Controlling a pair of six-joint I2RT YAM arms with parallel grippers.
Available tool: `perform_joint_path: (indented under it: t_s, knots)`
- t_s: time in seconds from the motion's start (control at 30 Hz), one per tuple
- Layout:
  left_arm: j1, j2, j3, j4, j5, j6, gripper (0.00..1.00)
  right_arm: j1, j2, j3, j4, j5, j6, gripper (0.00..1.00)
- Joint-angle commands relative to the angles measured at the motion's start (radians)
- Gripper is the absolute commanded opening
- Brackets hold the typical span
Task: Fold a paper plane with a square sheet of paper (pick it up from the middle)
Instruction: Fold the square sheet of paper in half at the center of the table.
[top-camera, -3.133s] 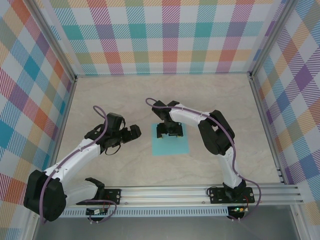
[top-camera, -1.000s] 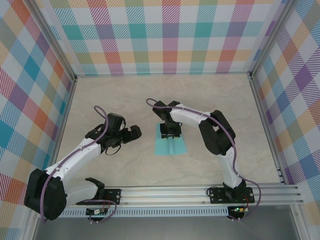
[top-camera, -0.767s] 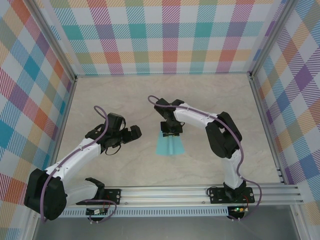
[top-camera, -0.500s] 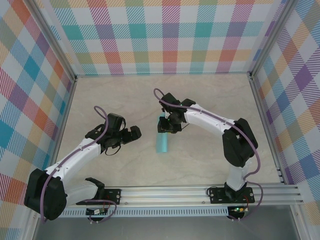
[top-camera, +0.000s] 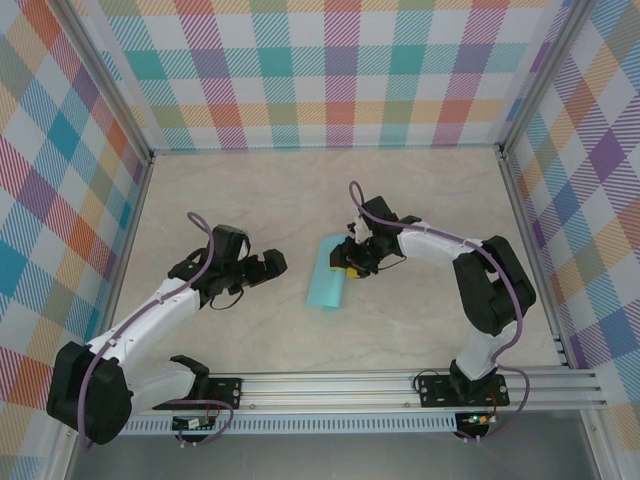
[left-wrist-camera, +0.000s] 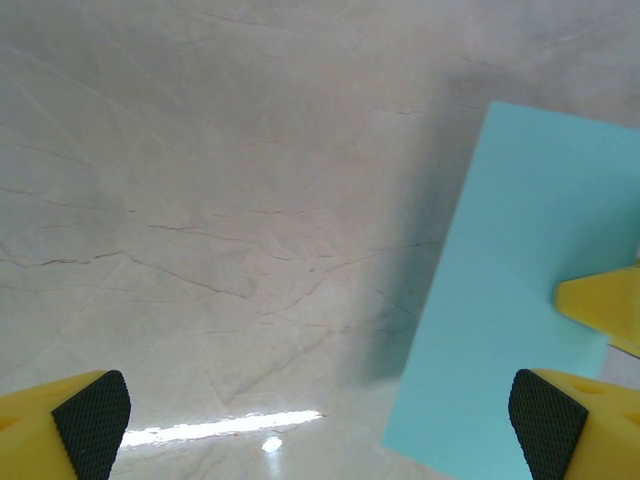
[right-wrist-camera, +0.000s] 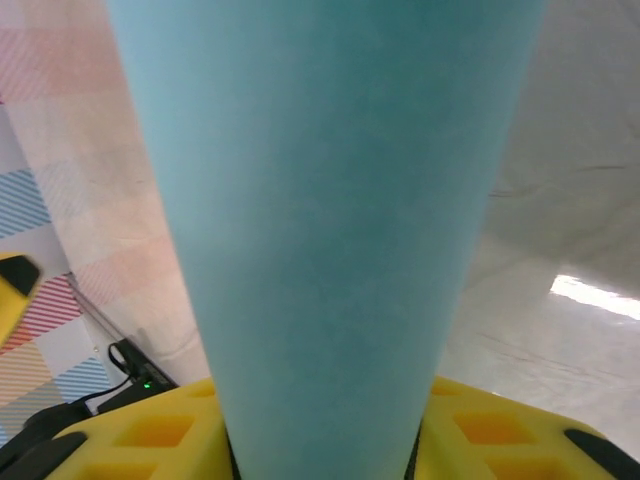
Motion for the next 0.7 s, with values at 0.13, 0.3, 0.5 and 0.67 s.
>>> perform_joint_path:
  t_s: [0.13, 0.3, 0.5, 0.67]
  knots:
    - [-0.037, 0.064, 0.017, 0.092, 0.073, -0.028, 1.00, -0.043, 0.031, -0.031, -0.050, 0.058, -0.092, 0.56]
    - [-0.095, 0.123, 0.041, 0.112, 0.044, -0.035, 1.00, -0.045, -0.032, -0.040, -0.120, 0.145, -0.110, 0.67]
    - [-0.138, 0.179, 0.071, 0.124, 0.031, -0.045, 1.00, -0.045, -0.075, -0.057, -0.208, 0.285, -0.107, 0.70]
    - [-0.156, 0.225, 0.094, 0.124, 0.037, -0.047, 1.00, -0.045, -0.104, -0.071, -0.234, 0.341, -0.101, 0.71]
